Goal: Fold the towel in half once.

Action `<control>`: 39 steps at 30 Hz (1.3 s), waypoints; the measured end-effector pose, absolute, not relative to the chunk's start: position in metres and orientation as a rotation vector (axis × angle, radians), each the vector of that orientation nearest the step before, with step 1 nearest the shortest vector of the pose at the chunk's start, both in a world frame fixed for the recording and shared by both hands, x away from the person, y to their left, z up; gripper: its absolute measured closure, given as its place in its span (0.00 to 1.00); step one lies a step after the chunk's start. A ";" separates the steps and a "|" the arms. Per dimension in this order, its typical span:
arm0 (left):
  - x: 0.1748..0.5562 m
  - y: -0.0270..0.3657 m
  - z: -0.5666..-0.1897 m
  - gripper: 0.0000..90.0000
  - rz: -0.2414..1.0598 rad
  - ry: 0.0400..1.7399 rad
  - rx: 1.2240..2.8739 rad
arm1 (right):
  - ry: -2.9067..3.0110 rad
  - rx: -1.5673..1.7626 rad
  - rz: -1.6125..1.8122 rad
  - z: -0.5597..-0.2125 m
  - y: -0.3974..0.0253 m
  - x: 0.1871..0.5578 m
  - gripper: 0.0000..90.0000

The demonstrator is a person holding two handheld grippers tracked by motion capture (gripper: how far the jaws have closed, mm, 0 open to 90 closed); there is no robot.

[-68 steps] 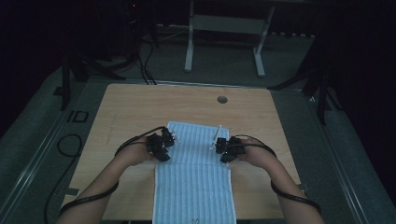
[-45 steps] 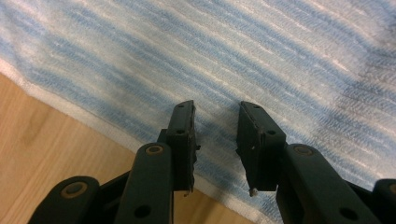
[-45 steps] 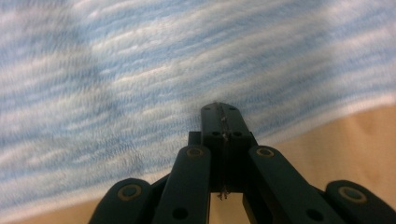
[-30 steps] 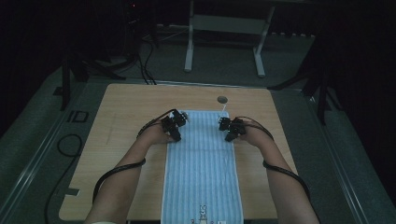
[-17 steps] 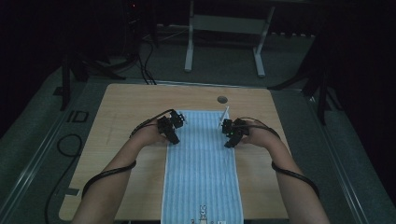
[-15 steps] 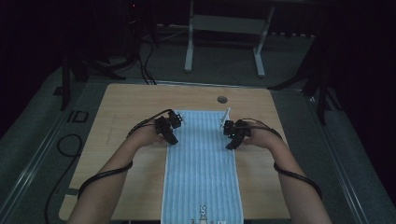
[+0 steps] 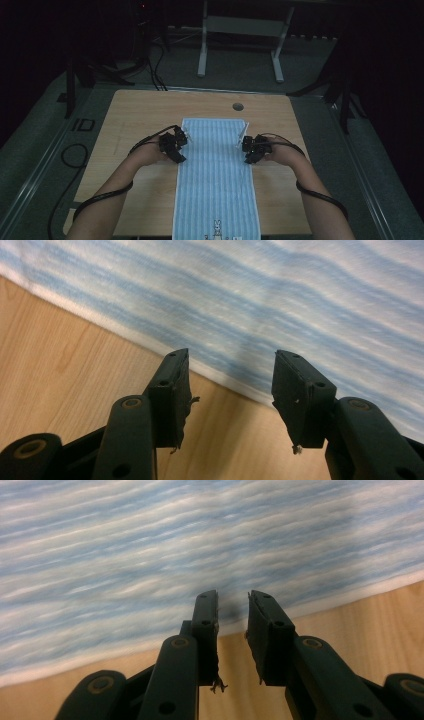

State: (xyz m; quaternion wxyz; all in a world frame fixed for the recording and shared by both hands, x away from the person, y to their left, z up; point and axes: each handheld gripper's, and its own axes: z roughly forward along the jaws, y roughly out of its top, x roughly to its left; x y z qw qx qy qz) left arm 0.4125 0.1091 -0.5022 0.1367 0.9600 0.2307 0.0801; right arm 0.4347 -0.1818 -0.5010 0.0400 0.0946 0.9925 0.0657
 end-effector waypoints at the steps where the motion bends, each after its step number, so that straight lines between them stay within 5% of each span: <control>1: 0.415 0.110 -0.505 0.56 0.220 0.684 2.776 | 3.025 0.300 0.196 -0.502 -0.181 0.437 0.82; 16: 0.453 0.105 -0.513 0.56 0.309 0.806 2.758 | 2.944 0.356 0.076 -0.507 -0.177 0.482 0.81; 24: 0.466 0.095 -0.521 0.56 0.222 0.825 2.772 | 2.995 0.321 0.097 -0.515 -0.174 0.490 0.77; 28: 0.463 0.093 -0.520 0.72 0.172 0.789 2.775 | 3.045 0.351 0.129 -0.515 -0.177 0.492 0.92; 33: 0.459 0.091 -0.520 0.96 0.152 0.724 2.786 | 3.042 0.364 0.127 -0.516 -0.175 0.488 0.99; 39: 0.460 0.090 -0.517 0.99 0.176 0.745 2.782 | 3.027 0.418 0.158 -0.511 -0.182 0.485 0.99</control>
